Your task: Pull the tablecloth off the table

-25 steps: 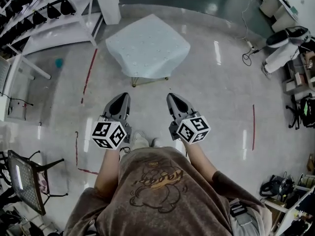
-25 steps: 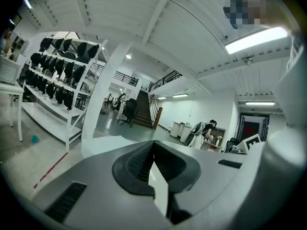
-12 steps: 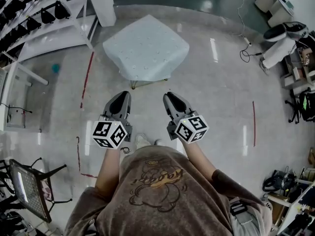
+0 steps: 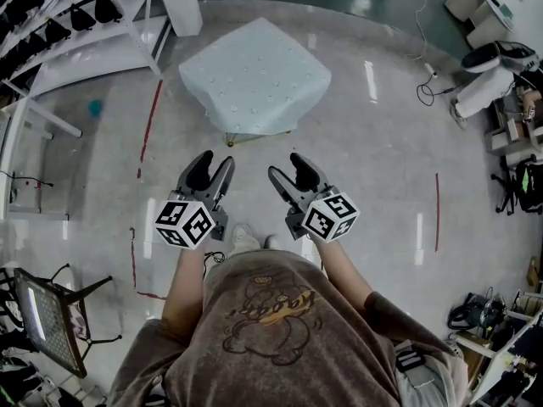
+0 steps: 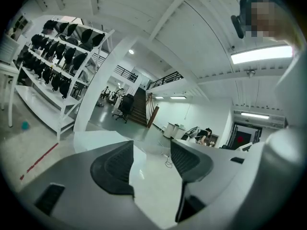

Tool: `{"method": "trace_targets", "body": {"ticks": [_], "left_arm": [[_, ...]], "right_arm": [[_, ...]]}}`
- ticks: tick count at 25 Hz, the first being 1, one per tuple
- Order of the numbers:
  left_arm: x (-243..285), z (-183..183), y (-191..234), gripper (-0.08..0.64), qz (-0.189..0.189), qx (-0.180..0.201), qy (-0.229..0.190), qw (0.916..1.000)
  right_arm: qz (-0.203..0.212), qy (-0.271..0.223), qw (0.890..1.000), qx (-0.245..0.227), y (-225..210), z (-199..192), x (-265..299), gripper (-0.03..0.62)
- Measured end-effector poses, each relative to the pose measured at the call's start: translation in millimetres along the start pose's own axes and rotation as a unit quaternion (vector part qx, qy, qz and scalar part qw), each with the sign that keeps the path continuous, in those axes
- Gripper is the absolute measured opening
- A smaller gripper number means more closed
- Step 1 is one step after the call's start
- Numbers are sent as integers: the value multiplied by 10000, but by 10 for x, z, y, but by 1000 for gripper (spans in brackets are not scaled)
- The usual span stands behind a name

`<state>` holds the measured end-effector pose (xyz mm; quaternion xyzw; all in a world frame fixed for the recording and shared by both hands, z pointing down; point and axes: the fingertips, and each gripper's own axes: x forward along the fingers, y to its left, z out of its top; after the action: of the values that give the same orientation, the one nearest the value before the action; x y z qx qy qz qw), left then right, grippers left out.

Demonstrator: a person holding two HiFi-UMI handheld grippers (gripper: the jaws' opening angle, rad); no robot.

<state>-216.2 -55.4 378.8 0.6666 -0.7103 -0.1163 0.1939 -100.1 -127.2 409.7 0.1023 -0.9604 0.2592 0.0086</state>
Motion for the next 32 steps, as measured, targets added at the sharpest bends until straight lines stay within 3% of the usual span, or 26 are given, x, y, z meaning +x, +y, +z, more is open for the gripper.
{"method": "trace_targets", "body": {"ticks": [2, 6, 16, 23, 32], "left_arm": [[45, -37, 13, 275, -133, -183, 43, 9997], [149, -114, 79, 305, -332, -556, 140, 9978], [486, -401, 499, 308, -432, -949, 546, 9931], [704, -654, 937, 308, -278, -1182, 624, 9906], [1034, -1154, 1534, 308, -374, -1652, 845, 9819]], "right_arm": [[31, -19, 10000, 75, -23, -14, 8, 319], [52, -8, 9992, 390, -142, -83, 58, 327], [-141, 79, 9955, 936, -562, -346, 415, 328], [-350, 240, 9927, 1129, -879, -658, 715, 328], [-462, 226, 9899, 1318, -1293, -1118, 1174, 333]]}}
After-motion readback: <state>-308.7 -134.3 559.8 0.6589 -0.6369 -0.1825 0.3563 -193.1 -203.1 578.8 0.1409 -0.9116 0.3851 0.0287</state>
